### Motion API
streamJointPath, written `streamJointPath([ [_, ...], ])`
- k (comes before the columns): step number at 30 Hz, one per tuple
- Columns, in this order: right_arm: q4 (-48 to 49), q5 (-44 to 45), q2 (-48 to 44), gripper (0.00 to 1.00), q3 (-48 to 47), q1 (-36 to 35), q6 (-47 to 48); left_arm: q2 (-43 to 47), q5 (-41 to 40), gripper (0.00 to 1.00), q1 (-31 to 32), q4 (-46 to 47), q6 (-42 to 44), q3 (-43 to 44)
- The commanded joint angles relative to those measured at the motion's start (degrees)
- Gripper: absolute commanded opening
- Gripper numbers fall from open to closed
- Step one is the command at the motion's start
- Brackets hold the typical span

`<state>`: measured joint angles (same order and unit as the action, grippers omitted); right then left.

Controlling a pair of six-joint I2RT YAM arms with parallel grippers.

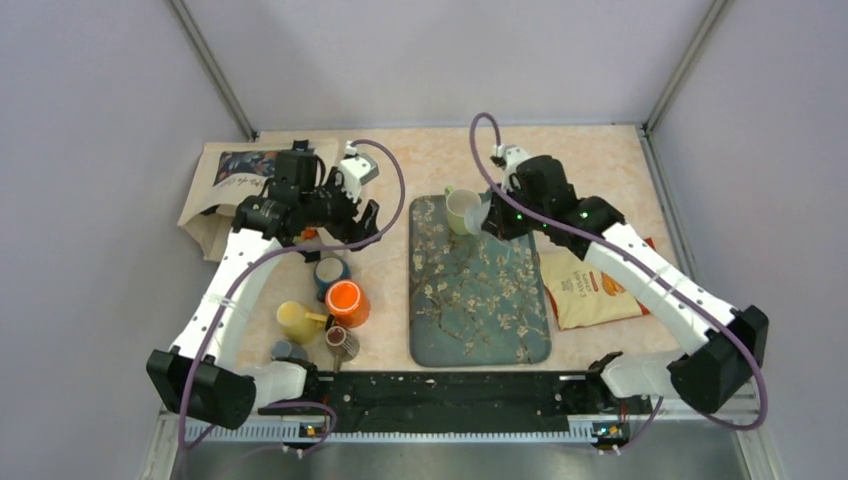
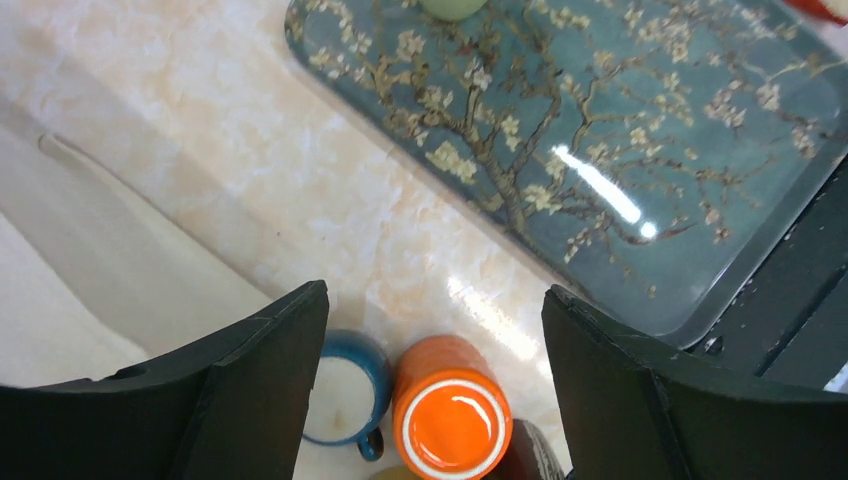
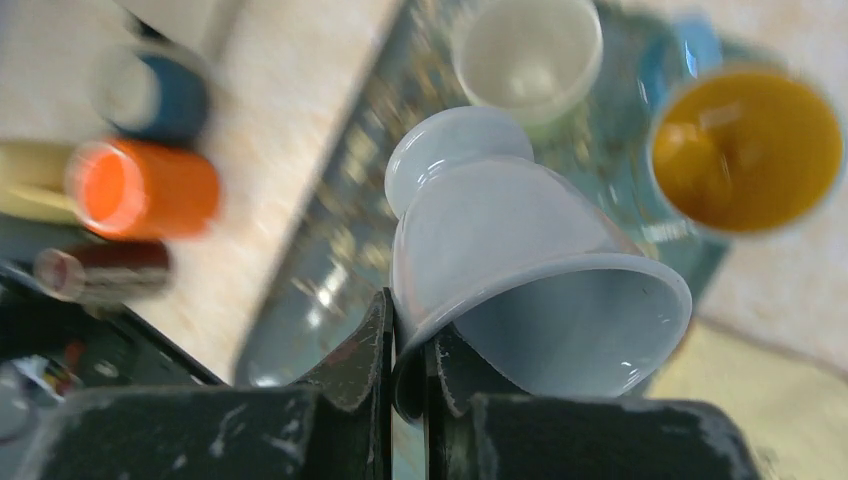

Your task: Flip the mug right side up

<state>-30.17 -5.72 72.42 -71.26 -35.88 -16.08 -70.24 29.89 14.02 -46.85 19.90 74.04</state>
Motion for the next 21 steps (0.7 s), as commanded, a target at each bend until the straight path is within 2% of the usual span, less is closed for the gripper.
streamJointPath([
  [1, -17.75, 7.39, 4.08, 0.0, 0.3, -0.28, 6.6, -0.6, -5.16, 0.83, -0.22, -5.79, 6.09, -0.04],
  [7, -18.15, 11.46, 9.57, 0.0, 2.29, -0.3, 7.06, -2.71, -10.21, 0.82, -0.22, -8.92, 7.35, -1.09],
  [12, -16.73, 10.29, 14.48, 0.0, 2.9, -0.25, 8.23, -2.65, -14.33, 0.82, -0.23, -9.88, 8.1, -3.92],
  [21, -20.7, 15.81, 22.56, 0.0, -2.14, -0.3, 8.49, -1.41, -18.46, 0.82, -0.22, -9.52, 9.25, -8.26],
])
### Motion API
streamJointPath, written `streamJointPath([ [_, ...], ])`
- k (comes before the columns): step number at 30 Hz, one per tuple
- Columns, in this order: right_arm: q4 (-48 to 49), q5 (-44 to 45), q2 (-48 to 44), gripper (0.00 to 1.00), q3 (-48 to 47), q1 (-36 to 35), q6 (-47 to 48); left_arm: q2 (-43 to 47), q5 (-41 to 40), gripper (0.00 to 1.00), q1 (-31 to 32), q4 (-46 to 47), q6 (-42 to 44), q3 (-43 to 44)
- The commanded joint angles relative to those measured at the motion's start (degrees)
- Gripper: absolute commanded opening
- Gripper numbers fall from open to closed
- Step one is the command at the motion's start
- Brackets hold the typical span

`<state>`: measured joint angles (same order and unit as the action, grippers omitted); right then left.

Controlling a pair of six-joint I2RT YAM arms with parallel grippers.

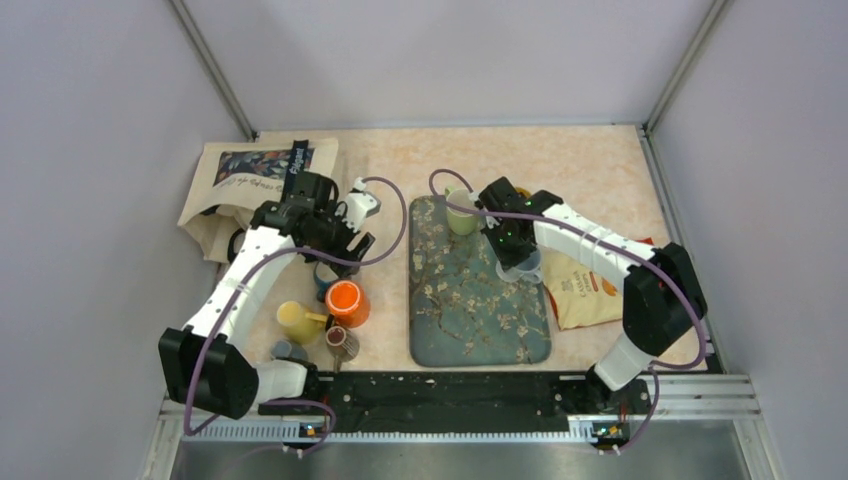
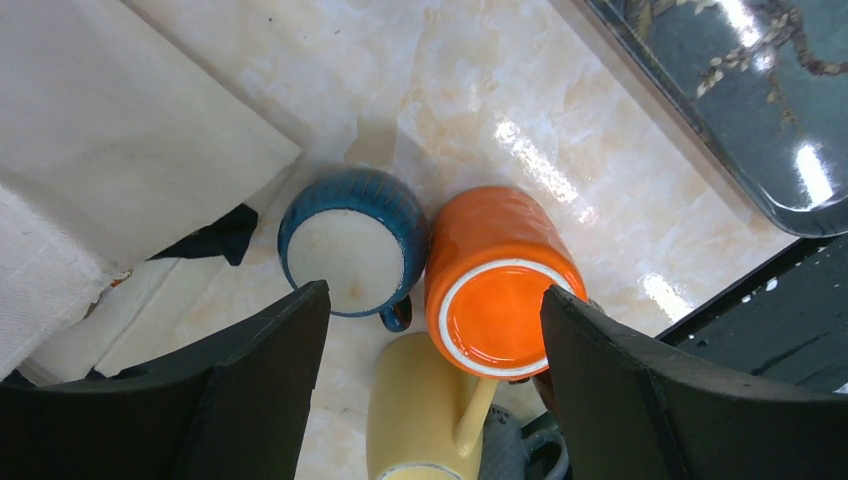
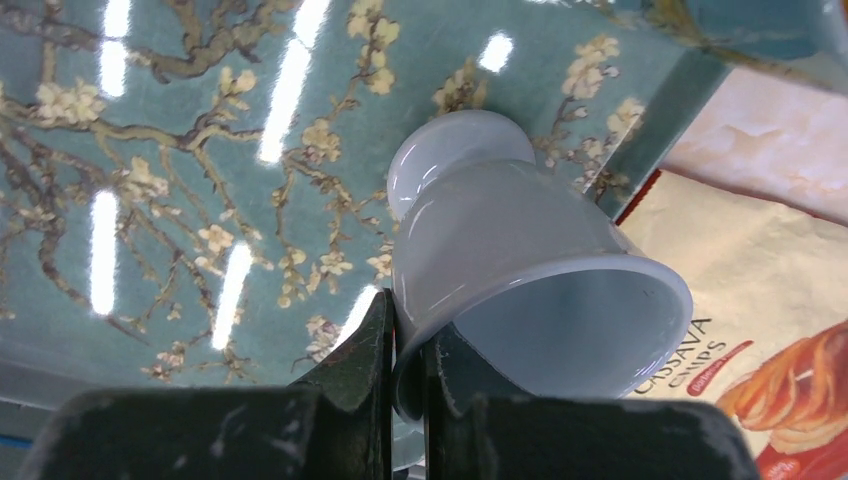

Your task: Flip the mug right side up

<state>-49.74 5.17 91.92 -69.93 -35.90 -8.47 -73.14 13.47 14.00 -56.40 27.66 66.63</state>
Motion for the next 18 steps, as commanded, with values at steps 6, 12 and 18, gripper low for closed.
streamJointPath([
  [6, -4.67, 8.5, 6.22, 0.01, -6.97, -0.22, 1.7, 1.6, -2.87, 0.82, -0.21, -0.24, 2.64, -1.57],
  [12, -4.71, 5.05, 4.61, 0.31, -9.05, -0.32, 2.32, 0.82, -3.45, 0.99, -0.2, -2.17, 3.45, -2.76],
  [18, -4.22, 2.38, 0.33, 0.64, -10.13, -0.4, 2.45, -0.85, -0.28, 0.99, -0.2, -6.16, 4.11, -4.19],
])
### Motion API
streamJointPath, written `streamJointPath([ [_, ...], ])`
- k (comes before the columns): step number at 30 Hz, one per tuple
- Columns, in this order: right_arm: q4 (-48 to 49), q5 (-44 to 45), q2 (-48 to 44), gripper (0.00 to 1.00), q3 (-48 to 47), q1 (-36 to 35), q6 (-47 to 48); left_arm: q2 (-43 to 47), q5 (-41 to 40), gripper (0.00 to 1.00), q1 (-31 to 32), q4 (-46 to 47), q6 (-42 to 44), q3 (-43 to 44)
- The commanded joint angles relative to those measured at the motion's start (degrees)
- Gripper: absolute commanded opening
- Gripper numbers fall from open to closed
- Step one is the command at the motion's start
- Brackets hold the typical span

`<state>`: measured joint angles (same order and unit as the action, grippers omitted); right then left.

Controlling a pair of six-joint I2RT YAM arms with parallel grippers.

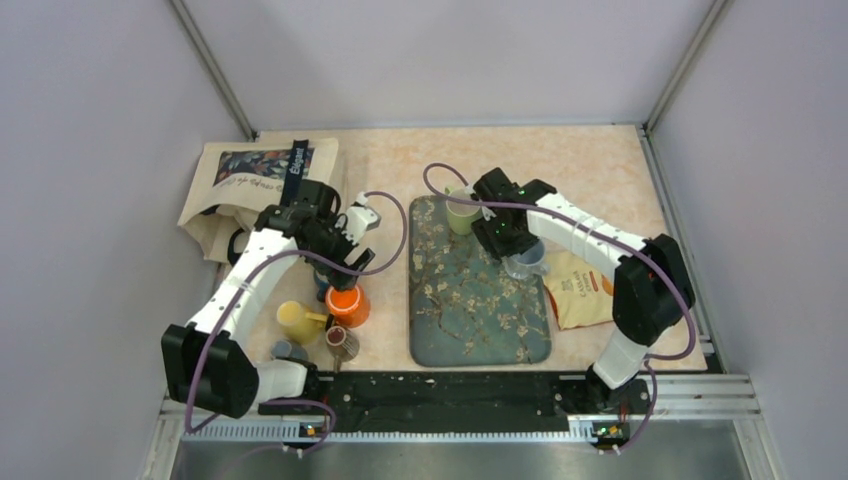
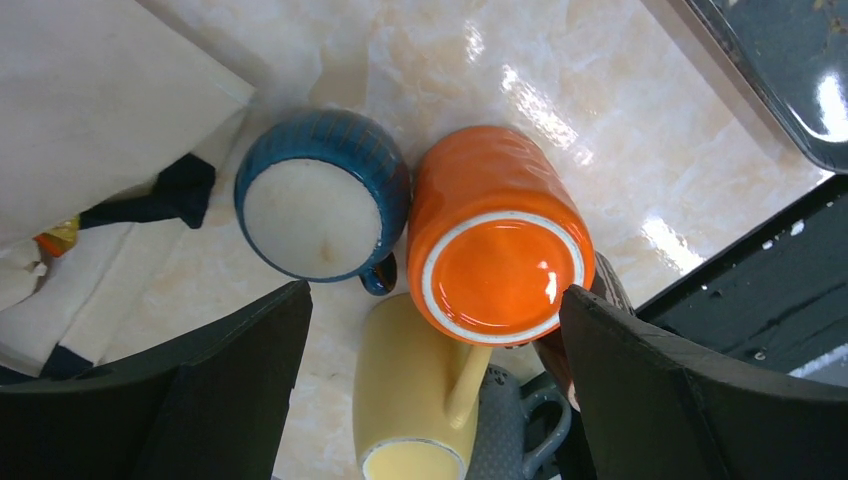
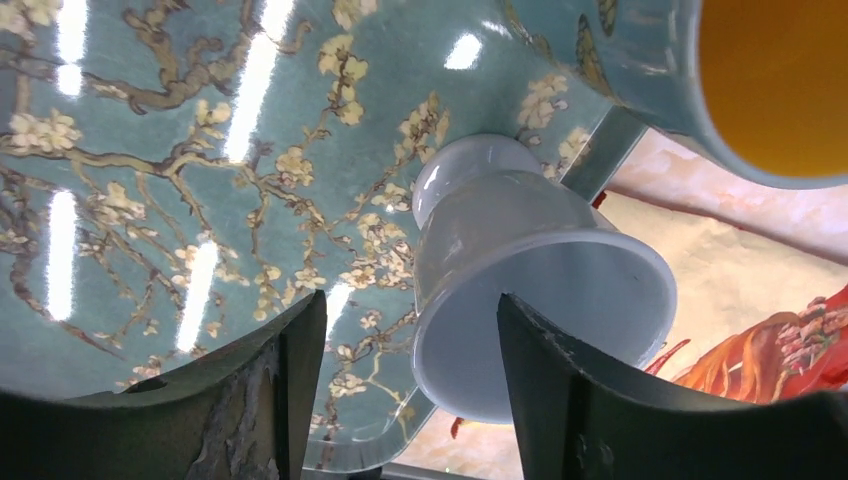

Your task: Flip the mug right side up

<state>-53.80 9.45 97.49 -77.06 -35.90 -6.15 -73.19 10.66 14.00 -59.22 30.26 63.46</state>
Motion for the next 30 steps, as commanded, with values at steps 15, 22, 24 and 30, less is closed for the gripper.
streamJointPath([
  [15, 0.78, -1.82, -10.48, 0.73, 0.01, -0.44, -0.06, -2.98, 8.34, 0.86, 0.05, -0.69, 4.01, -8.77],
  [22, 1.31, -1.65, -11.27, 0.73, 0.37, -0.35, 0.07, -4.04, 7.23, 0.71, 1.64, 6.78, 1.47, -9.41],
  [24, 1.33, -1.49, -11.49, 0.73, 0.48, -0.4, 0.08, -5.29, 5.91, 0.71, 1.86, 10.0, 0.81, -9.05],
  [30, 1.3, -1.16, -12.95, 0.73, 0.82, -0.42, -0.08, -12.14, 2.96, 0.68, 1.91, 15.0, -0.13, -4.52],
])
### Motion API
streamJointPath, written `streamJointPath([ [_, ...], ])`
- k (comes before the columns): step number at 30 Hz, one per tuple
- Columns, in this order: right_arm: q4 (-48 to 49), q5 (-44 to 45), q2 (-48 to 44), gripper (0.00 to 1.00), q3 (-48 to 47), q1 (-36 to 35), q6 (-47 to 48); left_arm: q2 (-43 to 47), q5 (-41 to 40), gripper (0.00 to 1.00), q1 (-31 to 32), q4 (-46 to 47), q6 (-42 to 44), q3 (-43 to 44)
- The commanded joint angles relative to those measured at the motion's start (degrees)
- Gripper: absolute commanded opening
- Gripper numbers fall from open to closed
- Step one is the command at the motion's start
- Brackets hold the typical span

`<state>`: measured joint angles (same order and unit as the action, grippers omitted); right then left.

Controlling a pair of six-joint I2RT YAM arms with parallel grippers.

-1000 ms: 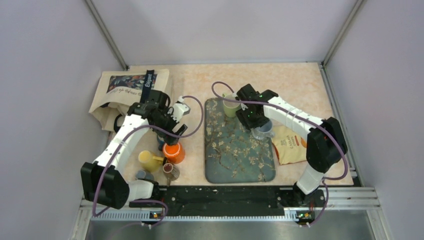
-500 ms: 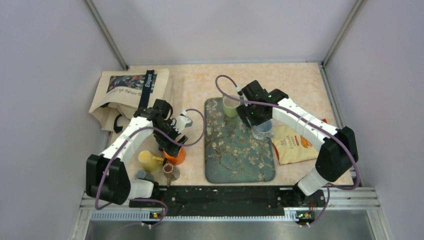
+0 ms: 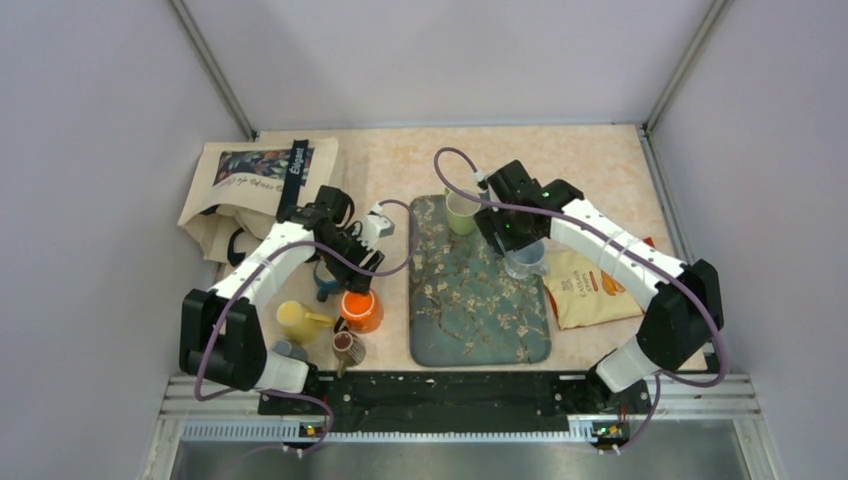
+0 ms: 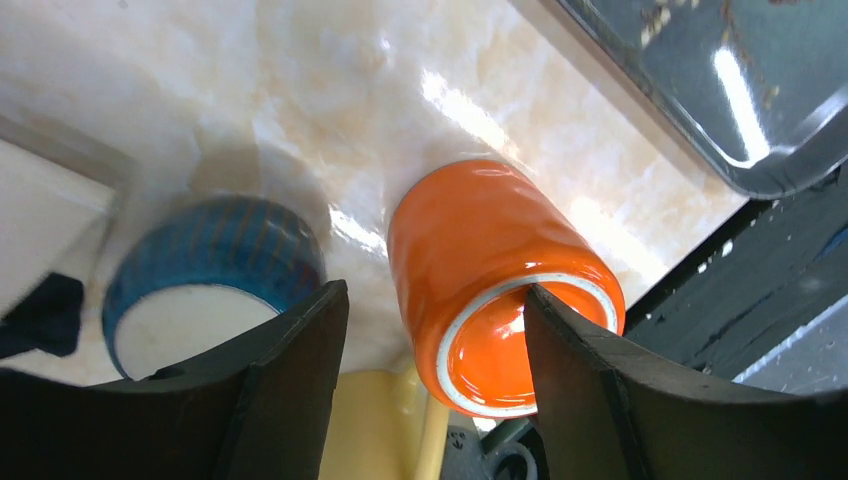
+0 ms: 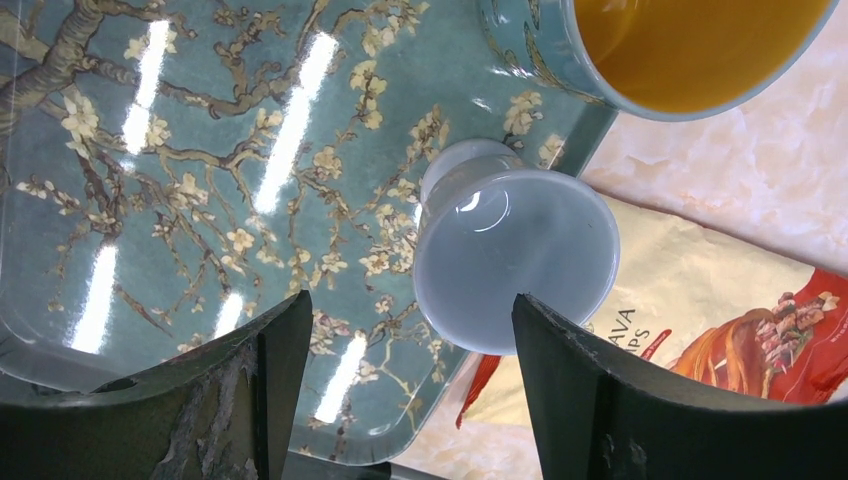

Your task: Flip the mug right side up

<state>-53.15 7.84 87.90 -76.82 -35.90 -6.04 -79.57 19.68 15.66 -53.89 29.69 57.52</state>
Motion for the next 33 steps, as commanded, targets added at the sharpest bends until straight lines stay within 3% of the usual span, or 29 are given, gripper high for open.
streamJointPath([
  [1, 0.66, 0.55, -3.84, 0.73, 0.73, -0.33, -0.13, -7.1, -6.39, 0.68, 0.24, 9.84, 0.55, 2.29],
  [20, 0.67, 1.46, -8.95, 0.74, 2.4, -0.33, -0.78, -21.21, -21.64, 0.7, -0.08, 21.39, 0.45, 19.43],
  [25, 0.89, 1.0, -10.6, 0.74, 3.92, -0.4, -0.44, -12.87, -10.56, 0.73, 0.01, 22.65, 3.05, 17.76],
  [29, 1.97, 0.04, -12.39, 0.75, 5.41, -0.42, -0.07, -3.52, 5.21, 0.78, 0.28, 18.58, 19.7, 12.78],
  [33, 4.33, -1.89, -15.19, 0.78, 7.48, 0.42, -0.19, 1.02, 16.51, 0.84, 0.93, 6.03, 43.63, 9.63],
])
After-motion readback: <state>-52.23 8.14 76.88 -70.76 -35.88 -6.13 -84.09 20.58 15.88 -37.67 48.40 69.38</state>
